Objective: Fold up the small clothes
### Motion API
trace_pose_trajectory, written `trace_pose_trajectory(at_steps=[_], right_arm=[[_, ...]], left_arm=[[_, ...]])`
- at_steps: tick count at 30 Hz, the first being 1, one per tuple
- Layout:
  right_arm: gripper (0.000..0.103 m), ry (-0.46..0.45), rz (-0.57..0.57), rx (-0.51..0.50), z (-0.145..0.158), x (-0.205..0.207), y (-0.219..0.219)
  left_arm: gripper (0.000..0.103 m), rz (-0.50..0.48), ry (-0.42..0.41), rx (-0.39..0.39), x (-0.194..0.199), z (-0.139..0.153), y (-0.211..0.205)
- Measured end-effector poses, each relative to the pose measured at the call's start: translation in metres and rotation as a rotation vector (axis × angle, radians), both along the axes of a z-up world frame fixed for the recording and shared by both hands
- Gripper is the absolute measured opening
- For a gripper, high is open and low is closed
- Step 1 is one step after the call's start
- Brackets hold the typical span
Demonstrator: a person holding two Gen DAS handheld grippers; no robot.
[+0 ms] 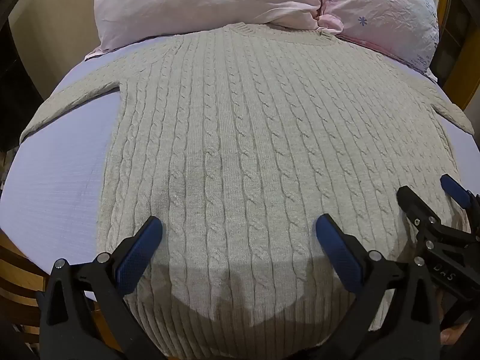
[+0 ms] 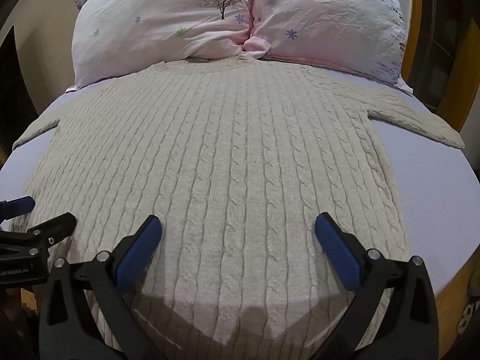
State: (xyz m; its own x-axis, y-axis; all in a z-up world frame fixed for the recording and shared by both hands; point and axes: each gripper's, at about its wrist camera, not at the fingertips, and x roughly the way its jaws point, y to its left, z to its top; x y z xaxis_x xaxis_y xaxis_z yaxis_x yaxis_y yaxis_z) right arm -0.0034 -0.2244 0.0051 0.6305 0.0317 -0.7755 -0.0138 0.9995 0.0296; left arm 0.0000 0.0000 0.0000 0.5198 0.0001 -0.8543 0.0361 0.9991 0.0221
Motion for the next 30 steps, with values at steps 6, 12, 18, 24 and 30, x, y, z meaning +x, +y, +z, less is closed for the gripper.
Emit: trace_pose_trajectory(at_steps=[6, 12, 18, 24, 30], right_arm=[[0.101, -0.011, 0.0, 0.0, 0.0, -0.0005, -0.0003], [0.101, -0.009, 0.0, 0.0, -0.0004, -0.0003, -0.0006], [0.101, -0.01, -0.001, -0.001, -0.0007, -0.0004, -0.0011], [0.101, -0.01, -0.001, -0.001, -0.0008, -0.0005, -0.0013], [0.101, -0.009, 0.0, -0.001, -0.0008, -0.0004, -0.0014]], left_arm=[[0.102, 0.0, -0.001, -0.001, 0.0, 0.0001, 0.0], [0.102, 0.0, -0.004, -0.001, -0.0001, 0.0002, 0.0001], [0.102, 0.0, -0.004, -0.001, -0.0001, 0.0002, 0.0001], [0.102, 0.0, -0.005, -0.001, -0.0001, 0.0002, 0.0001], [0.102, 0.0, -0.005, -0.001, -0.0001, 0.0002, 0.0001]])
